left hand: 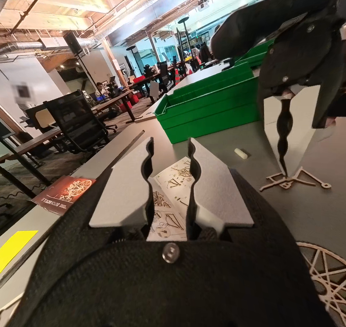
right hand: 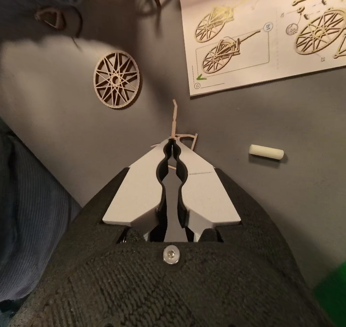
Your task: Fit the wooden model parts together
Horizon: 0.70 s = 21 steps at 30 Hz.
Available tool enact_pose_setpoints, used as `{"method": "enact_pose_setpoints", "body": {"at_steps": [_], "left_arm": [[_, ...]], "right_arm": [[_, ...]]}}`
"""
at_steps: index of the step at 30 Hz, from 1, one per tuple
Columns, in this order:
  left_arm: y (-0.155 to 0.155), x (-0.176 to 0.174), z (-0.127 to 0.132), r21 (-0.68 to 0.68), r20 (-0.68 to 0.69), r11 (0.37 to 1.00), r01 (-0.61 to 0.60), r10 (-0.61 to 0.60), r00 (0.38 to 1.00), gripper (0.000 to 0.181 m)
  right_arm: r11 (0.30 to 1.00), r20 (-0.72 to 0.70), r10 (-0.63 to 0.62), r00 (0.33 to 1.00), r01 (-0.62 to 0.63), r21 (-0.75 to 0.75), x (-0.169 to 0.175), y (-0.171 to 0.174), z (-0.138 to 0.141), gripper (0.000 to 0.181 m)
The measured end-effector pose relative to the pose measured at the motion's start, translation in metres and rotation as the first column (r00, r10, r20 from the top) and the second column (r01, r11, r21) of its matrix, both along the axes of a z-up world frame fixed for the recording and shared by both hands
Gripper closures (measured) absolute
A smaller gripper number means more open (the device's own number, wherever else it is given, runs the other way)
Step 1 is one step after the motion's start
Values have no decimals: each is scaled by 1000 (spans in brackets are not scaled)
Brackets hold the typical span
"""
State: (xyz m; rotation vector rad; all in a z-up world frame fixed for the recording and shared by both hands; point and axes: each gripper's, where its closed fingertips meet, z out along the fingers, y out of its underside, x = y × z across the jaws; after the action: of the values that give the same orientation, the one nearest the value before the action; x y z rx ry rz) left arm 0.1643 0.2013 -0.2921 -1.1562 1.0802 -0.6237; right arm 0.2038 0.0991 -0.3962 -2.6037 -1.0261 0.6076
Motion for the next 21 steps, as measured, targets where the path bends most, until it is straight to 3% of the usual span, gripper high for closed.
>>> {"method": "enact_pose_setpoints", "body": {"at_steps": [21], "left_arm": [[-7, 5, -6, 23, -38, 999, 29, -29, 999, 151]], "right_arm": [[1000, 75, 15, 997, -16, 9, 2, 3, -1, 181]]}}
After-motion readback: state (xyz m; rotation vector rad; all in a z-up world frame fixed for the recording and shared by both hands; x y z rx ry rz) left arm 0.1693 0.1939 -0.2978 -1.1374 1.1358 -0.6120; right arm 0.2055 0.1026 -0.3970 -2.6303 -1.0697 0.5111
